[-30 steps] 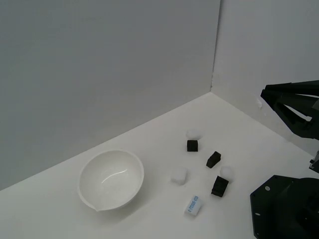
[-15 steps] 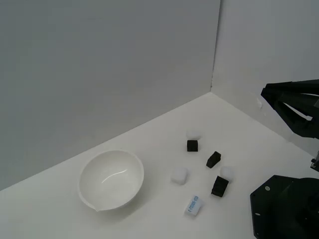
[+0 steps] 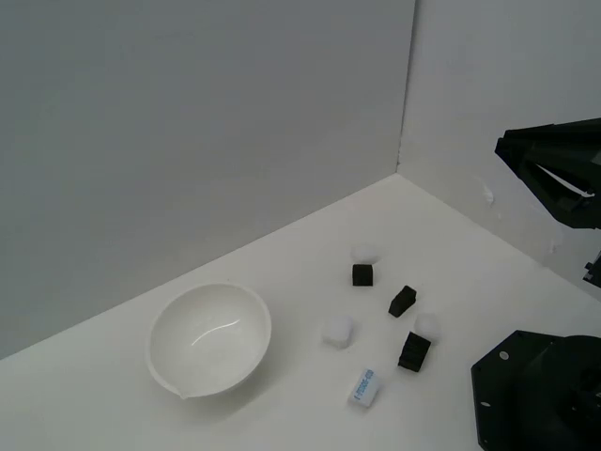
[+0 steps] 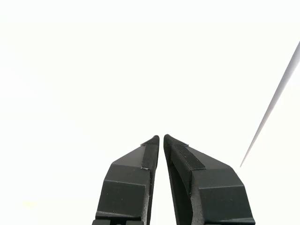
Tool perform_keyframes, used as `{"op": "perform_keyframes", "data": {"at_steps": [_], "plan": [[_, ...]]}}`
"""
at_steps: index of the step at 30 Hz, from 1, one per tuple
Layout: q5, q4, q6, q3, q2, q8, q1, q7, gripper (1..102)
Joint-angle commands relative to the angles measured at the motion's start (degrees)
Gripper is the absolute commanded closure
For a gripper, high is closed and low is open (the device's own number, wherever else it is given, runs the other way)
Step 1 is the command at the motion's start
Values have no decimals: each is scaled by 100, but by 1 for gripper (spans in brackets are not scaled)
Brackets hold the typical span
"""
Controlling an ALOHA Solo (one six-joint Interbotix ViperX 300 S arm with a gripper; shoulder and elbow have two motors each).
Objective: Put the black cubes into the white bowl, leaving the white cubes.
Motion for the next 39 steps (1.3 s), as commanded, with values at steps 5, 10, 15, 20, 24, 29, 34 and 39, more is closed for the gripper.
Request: {"op": "perform_keyframes", "data": {"at_steps": [5,10,15,20,24,29,34,39], "plan": [[-747,-747,44,-870,-853,-9,158,396,100],[-1002,-1002,26,-1318,-1310,-35,246,738,100],[-1213,-1213,26,-1784,-1758,-422,264,1204,100],[-1459,-1468,26,-2417,-2373,-519,264,1635,100],[-1688,-1705,18,-3023,-2979,-562,264,2145,100],[-1784,-1793,-9,-3630,-3595,-562,193,2672,100],[-1784,-1802,-105,-4043,-3999,-571,141,2830,100],[-1784,-1802,-141,-4386,-4333,-571,26,2936,99]]}}
